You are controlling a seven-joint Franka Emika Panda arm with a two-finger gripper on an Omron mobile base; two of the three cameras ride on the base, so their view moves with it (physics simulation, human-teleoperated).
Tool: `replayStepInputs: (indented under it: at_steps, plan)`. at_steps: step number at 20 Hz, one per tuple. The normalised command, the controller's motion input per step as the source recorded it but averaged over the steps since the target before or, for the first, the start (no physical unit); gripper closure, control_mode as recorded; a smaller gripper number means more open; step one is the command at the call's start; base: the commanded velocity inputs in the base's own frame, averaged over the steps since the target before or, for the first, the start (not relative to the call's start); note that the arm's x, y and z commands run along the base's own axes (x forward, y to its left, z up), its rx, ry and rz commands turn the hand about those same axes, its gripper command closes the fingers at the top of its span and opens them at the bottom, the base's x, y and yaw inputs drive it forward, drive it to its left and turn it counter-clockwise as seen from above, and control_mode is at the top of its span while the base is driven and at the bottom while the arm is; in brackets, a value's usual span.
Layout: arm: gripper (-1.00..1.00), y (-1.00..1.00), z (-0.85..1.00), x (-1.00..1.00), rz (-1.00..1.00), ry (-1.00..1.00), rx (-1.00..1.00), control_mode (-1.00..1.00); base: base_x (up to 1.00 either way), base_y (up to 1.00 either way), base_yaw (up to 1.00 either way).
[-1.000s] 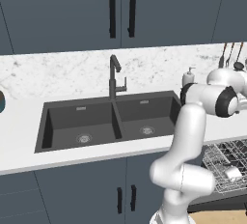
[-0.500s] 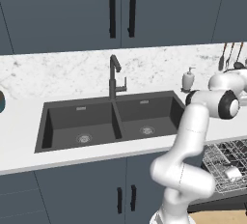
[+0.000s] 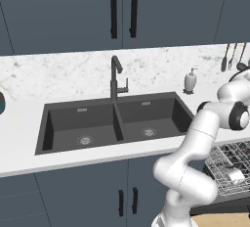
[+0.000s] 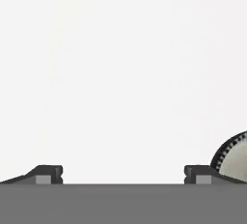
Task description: Pick up the cup and bowl from the counter, place them in the dishwasher, and close the dishwasher door.
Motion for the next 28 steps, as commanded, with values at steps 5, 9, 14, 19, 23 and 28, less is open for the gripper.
replayStepInputs:
  at_steps: [5, 9, 14, 19, 23, 28]
  plan:
    - [-1.0, -0.05, -0.06, 0.0, -0.04, 0.1, -0.13, -1.0, 0.0, 0.0, 0.0]
    - [-1.0, -0.12, -0.17, 0.0, -0.07, 0.06, -0.09, -1.0, 0.0, 0.0, 0.0]
    - [-1.0, -0.41, -0.18, 0.11, -0.06, 0.0, 0.01, -1.0, 0.0, 0.0, 0.0]
    - [-1.0, -0.69, -0.02, 0.19, -0.06, 0.0, 0.02, -1.0, 0.0, 0.0, 0.0]
    - [-1.0, -0.55, 0.0, 0.03, -0.04, 0.08, 0.02, -1.0, 0.0, 0.0, 0.0]
    - [-1.0, -0.12, 0.0, 0.0, -0.01, 0.15, 0.0, -1.0, 0.0, 0.0, 0.0]
